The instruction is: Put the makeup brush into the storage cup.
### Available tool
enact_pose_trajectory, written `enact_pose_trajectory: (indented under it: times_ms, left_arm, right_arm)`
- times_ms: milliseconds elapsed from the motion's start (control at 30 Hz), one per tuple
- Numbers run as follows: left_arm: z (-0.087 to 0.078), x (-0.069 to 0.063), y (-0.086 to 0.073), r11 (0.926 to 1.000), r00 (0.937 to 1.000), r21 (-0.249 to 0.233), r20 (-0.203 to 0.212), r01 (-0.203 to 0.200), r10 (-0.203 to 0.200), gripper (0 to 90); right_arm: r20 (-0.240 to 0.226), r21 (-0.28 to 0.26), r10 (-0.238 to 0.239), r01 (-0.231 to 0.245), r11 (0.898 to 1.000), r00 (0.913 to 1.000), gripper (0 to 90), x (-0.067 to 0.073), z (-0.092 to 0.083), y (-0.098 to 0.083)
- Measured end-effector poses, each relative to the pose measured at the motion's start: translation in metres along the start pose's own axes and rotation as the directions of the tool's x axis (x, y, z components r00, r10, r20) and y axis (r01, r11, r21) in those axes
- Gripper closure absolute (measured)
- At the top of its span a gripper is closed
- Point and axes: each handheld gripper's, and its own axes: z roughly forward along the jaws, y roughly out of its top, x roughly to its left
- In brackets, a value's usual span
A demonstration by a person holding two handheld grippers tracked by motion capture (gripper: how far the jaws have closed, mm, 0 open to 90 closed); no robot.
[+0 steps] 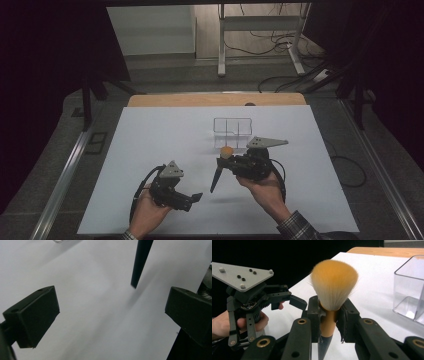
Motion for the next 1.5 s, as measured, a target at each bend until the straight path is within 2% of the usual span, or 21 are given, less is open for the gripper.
enact_pose_trajectory:
  times_ms: [367, 500, 867, 1500]
  left_arm:
    - [-0.009, 0.006, -0.006, 0.9999, 0.9989, 0.013, -0.046, -0.006, 0.006, 0.0]
    - [-0.012, 0.009, -0.009, 1.0, 0.9987, 0.002, -0.051, 0.009, -0.009, 0.0]
    - [-0.018, 0.012, -0.014, 0.9999, 0.9973, -0.005, -0.072, 0.012, -0.012, 0.0]
    - [-0.027, 0.016, -0.02, 0.9999, 0.9938, 0.0, -0.11, 0.017, -0.016, 0.0]
  right_arm:
    - [0.035, -0.007, -0.015, 0.015, 1.0, 0.9993, 73.4, -0.008, -0.009, 0.004]
    - [0.045, -0.008, -0.017, 0.018, 1.0, 0.9988, 73.4, -0.01, -0.012, 0.005]
    - [0.075, -0.004, -0.024, 0.024, 1.0, 0.9969, 73.4, -0.016, -0.019, 0.008]
    - [0.123, -0.036, -0.018, 0.023, 0.999, 0.9922, 73.4, -0.033, -0.035, 0.016]
